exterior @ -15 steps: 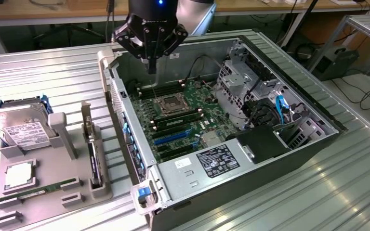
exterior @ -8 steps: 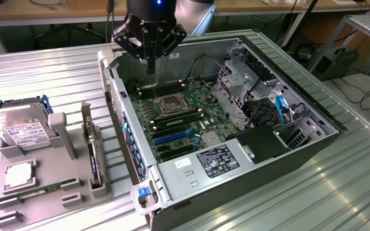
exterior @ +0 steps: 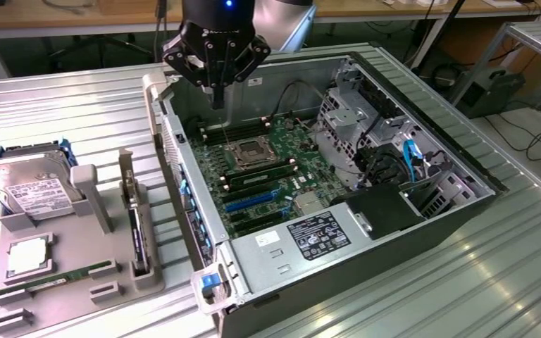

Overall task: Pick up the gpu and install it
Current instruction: 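Reach for the gpu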

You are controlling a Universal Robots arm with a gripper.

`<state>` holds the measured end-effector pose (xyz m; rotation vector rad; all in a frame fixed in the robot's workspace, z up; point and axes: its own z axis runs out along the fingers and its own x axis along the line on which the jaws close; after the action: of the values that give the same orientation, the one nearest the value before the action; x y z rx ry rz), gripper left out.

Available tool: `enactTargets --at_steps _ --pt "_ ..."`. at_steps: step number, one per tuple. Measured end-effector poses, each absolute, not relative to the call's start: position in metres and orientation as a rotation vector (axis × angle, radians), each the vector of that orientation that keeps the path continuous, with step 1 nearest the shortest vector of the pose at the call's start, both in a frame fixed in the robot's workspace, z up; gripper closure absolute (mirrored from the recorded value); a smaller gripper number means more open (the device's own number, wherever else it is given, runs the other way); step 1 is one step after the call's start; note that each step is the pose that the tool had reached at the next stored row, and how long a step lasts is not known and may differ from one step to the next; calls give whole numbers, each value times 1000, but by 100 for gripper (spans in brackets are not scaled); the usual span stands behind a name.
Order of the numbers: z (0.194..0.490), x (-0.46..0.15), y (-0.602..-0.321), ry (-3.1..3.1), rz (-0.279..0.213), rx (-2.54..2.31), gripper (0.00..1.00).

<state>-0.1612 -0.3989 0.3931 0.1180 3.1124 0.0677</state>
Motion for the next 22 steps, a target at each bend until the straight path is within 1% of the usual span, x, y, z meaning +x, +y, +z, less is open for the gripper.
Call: enactTargets --at_steps 22 --pt "393 -175 -399 3112 68 118 89"
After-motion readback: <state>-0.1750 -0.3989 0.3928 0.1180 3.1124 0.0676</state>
